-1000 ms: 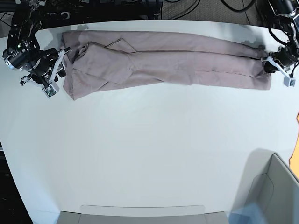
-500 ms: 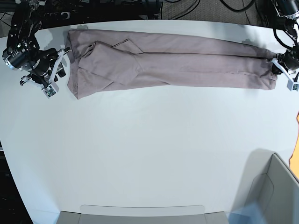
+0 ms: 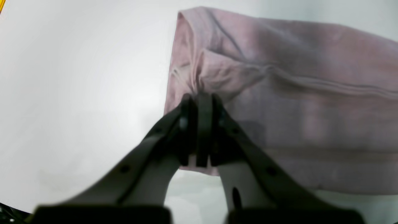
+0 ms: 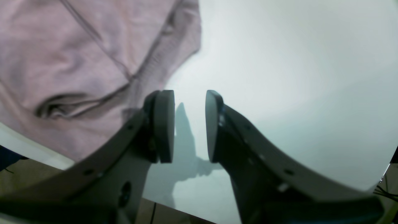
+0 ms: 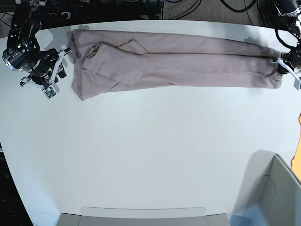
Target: Fold the T-shirt properly
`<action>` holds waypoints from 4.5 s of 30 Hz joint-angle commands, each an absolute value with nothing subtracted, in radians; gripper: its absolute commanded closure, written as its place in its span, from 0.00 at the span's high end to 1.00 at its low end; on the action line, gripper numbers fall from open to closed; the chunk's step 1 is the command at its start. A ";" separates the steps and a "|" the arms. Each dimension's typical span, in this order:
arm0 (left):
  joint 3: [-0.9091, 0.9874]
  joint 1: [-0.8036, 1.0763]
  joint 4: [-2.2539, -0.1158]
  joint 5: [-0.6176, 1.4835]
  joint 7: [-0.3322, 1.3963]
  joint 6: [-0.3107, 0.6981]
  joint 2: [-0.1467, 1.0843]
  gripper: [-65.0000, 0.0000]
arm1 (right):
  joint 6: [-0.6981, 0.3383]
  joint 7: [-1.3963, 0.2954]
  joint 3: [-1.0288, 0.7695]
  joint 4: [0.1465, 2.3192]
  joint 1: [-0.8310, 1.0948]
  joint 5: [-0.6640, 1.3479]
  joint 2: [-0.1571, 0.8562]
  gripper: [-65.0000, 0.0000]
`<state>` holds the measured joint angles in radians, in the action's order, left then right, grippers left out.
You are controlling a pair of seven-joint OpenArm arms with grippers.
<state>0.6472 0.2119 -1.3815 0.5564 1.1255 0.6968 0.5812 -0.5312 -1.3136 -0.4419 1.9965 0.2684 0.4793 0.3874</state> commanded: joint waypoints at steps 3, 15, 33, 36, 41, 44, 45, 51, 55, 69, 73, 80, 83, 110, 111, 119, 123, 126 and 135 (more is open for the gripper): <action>0.656 0.203 -1.425 0.515 1.112 0.698 0.605 0.00 | -0.536 -1.308 -0.446 2.014 0.259 0.490 0.400 0.27; 0.659 0.203 -1.426 0.496 1.104 0.698 0.601 0.55 | -0.536 -1.308 -0.446 2.014 0.260 0.490 0.400 0.27; 0.661 0.157 -1.353 0.496 1.113 0.698 0.599 0.57 | -0.536 -1.308 -0.444 2.008 0.246 0.487 0.397 0.27; 0.661 0.153 -1.353 0.496 1.113 0.698 0.599 0.57 | -0.536 -1.308 -0.444 2.008 0.246 0.487 0.397 0.27; 0.661 0.150 -1.346 0.504 1.171 0.698 0.598 0.57 | -0.536 -1.308 -0.444 2.008 0.245 0.487 0.397 0.27; 0.661 0.130 -1.323 0.595 1.211 0.698 0.598 0.57 | -0.536 -1.308 -0.444 2.008 0.245 0.487 0.397 0.27; 0.664 0.120 -1.310 0.619 1.218 0.698 0.598 0.57 | -0.536 -1.308 -0.444 2.008 0.245 0.487 0.397 0.27; 0.766 0.031 -1.144 0.645 1.259 0.698 0.598 0.57 | -0.536 -1.308 -0.412 2.008 0.245 0.487 0.395 0.27; 0.769 0.033 -1.138 0.645 1.239 0.698 0.598 0.57 | -0.536 -1.308 -0.410 2.008 0.245 0.487 0.395 0.27; 0.771 0.053 -1.264 0.644 1.213 0.698 0.599 0.57 | -0.536 -1.308 -0.410 2.008 0.245 0.487 0.395 0.27; 0.771 0.053 -1.265 0.645 1.207 0.698 0.595 0.57 | -0.536 -1.308 -0.410 2.008 0.245 0.487 0.395 0.27; 0.771 0.053 -1.270 0.650 1.207 0.698 0.585 0.57 | -0.536 -1.308 -0.409 2.008 0.245 0.487 0.394 0.27; 0.771 0.053 -1.270 0.651 1.205 0.698 0.585 0.49 | -0.536 -1.308 -0.409 2.008 0.245 0.487 0.381 0.27; 0.774 0.053 -1.302 0.518 1.207 0.698 0.585 0.46 | -0.536 -1.308 -0.409 2.009 0.251 0.489 0.380 0.27; 0.783 0.053 -1.302 0.513 1.207 0.698 0.584 0.46 | -0.536 -1.308 -0.409 2.009 0.251 0.489 0.380 0.27; 0.918 0.058 -1.302 0.510 1.208 0.698 0.538 0.46 | -0.536 -1.308 -0.409 2.009 0.251 0.489 0.380 0.27; 0.868 0.061 -1.302 0.509 1.205 0.698 0.541 0.37 | -0.536 -1.308 -0.409 2.009 0.251 0.493 0.380 0.27; 0.837 0.073 -1.302 0.501 1.205 0.698 0.556 0.31 | -0.536 -1.308 -0.409 2.009 0.251 0.487 0.361 0.27; 0.840 0.074 -1.303 0.418 1.205 0.698 0.555 0.23 | -0.536 -1.308 -0.407 2.009 0.251 0.487 0.340 0.27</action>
